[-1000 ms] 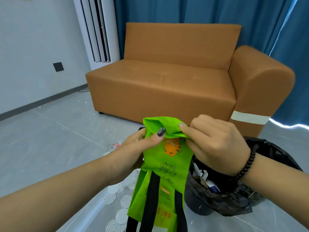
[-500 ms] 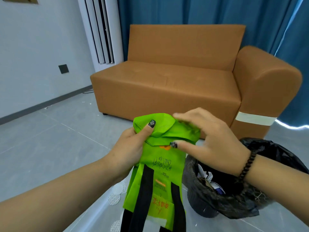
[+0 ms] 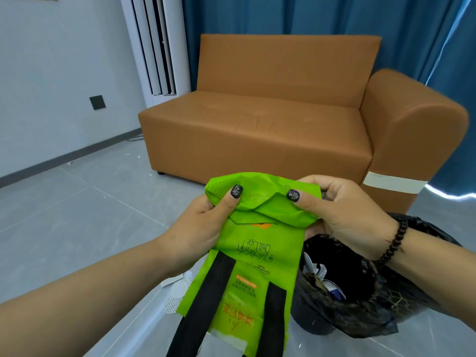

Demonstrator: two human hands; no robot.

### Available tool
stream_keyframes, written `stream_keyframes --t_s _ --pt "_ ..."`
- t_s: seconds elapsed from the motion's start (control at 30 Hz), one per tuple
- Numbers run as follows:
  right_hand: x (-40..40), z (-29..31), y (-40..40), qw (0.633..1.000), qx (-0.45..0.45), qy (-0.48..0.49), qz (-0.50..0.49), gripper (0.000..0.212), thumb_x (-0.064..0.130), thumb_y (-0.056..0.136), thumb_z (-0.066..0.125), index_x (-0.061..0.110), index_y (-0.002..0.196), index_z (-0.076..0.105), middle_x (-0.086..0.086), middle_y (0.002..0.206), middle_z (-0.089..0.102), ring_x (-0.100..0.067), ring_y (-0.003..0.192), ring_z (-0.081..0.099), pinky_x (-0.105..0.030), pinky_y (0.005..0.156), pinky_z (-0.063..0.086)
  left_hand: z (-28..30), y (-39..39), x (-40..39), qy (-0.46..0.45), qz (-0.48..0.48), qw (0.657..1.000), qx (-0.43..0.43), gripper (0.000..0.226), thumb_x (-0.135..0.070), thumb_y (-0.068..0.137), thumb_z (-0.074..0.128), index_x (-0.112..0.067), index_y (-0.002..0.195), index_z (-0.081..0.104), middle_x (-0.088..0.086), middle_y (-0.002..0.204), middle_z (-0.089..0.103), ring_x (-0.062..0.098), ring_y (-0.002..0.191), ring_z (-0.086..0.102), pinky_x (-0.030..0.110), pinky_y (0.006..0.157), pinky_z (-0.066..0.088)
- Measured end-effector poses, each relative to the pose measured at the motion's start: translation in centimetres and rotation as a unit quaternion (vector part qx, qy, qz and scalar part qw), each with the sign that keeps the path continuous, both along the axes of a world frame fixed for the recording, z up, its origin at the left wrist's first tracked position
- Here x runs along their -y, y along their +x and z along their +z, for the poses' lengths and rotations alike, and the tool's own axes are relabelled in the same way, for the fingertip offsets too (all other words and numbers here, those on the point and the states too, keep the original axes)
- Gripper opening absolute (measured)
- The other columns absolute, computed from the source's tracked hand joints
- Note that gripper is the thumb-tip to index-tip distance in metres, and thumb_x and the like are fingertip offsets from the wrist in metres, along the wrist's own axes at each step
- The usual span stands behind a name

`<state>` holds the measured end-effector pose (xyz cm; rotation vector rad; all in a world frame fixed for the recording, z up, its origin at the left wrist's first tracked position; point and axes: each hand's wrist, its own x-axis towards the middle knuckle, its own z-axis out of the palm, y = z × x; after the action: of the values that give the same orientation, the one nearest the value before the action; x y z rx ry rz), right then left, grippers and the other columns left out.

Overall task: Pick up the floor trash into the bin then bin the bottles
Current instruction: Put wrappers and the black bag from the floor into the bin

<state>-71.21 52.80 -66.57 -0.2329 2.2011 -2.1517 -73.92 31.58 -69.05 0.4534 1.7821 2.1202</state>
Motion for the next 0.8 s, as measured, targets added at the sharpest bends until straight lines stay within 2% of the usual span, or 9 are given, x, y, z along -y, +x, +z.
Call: stream_keyframes --t_s 0.13,0.2,0.27,0.33,0.47,0.5,0.57,0.67,0.8 --pt "0.4 0.0 0.1 0.993 -0.099 0.040 -0.043 0.023 0.020 0.066 0.072 0.007 0.082 0.064 -0.008 0.068 0.071 -0.019 0.057 0.068 -0.029 0.044 0.054 0.2 0.3 0.1 -0.036 -0.032 0.999 0.018 0.048 -0.041 0.089 0.040 -0.008 0.112 0.065 0.011 0.105 0.073 0.023 0.093 0.072 0.030 0.074 0.059" --pt "0.3 -0.4 0.0 0.974 -0.177 0.118 -0.083 0.021 0.027 0.072 0.078 0.015 0.081 0.064 -0.008 0.072 0.070 -0.022 0.062 0.068 -0.036 0.051 0.056 0.5 1.0 0.0 -0.078 -0.044 0.996 0.017 0.051 -0.049 0.087 0.034 -0.011 0.097 0.067 -0.004 0.091 0.076 0.010 0.082 0.072 0.017 0.070 0.055" --pt "0.0 -0.7 -0.1 0.914 -0.289 0.254 -0.126 0.018 0.036 0.077 0.073 0.023 0.081 0.061 -0.001 0.074 0.068 -0.020 0.066 0.065 -0.038 0.059 0.054 0.0 0.5 -0.4 -0.125 0.001 0.992 -0.007 0.049 -0.058 0.083 0.024 -0.019 0.069 0.051 -0.025 0.049 0.057 -0.009 0.046 0.054 0.001 0.050 0.039" --pt "-0.2 -0.6 -0.1 0.841 -0.405 0.333 -0.129 0.014 0.033 0.081 0.067 0.021 0.083 0.061 0.002 0.075 0.067 -0.015 0.067 0.063 -0.034 0.060 0.049 0.1 -0.3 -0.9 -0.119 0.068 0.991 -0.008 0.042 -0.056 0.091 0.017 -0.026 0.067 0.034 -0.020 0.038 0.045 -0.011 0.040 0.043 0.002 0.046 0.032" --pt "0.2 -0.5 0.0 0.696 -0.556 0.447 -0.083 0.010 0.012 0.092 0.058 0.005 0.086 0.059 -0.011 0.078 0.062 -0.029 0.059 0.058 -0.036 0.046 0.047 0.9 -0.9 -0.6 -0.075 0.029 0.996 -0.030 0.043 -0.025 0.103 0.025 -0.007 0.103 0.064 0.008 0.094 0.062 0.007 0.083 0.061 0.022 0.069 0.047" --pt "0.3 -0.5 0.0 0.665 -0.576 0.467 -0.084 0.010 0.009 0.093 0.056 0.004 0.086 0.060 -0.012 0.079 0.063 -0.030 0.056 0.056 -0.035 0.041 0.046 0.9 -1.0 -0.6 -0.052 0.032 0.998 -0.009 0.049 -0.020 0.104 0.029 -0.002 0.092 0.072 0.011 0.090 0.068 0.007 0.080 0.065 0.024 0.072 0.048" --pt "0.4 -0.6 0.1 0.631 -0.591 0.496 -0.085 0.015 0.003 0.091 0.055 0.000 0.082 0.066 -0.013 0.080 0.064 -0.029 0.054 0.053 -0.034 0.038 0.044 0.8 -1.2 -0.5 -0.051 0.039 0.998 0.024 0.067 -0.017 0.102 0.039 -0.012 0.043 0.071 0.001 0.055 0.068 0.003 0.049 0.064 0.019 0.056 0.050" --pt "0.3 -1.3 -0.1 0.662 -0.566 0.486 -0.069 0.007 0.006 0.088 0.059 0.004 0.090 0.066 -0.012 0.088 0.064 -0.027 0.062 0.057 -0.035 0.044 0.047 0.8 -0.7 -0.1 -0.056 0.049 0.994 0.079 0.051 -0.019 0.093 0.050 -0.012 0.049 0.074 0.004 0.058 0.071 0.012 0.050 0.068 0.020 0.044 0.052" --pt "-0.4 -1.7 -0.2 0.826 -0.428 0.366 -0.016 0.031 0.033 0.087 0.063 0.014 0.111 0.062 -0.002 0.108 0.059 -0.017 0.099 0.060 -0.033 0.080 0.050 1.3 0.7 0.5 -0.012 0.033 0.998 0.044 0.030 -0.025 0.087 0.056 -0.003 0.088 0.075 0.019 0.091 0.074 0.028 0.078 0.073 0.035 0.062 0.059"
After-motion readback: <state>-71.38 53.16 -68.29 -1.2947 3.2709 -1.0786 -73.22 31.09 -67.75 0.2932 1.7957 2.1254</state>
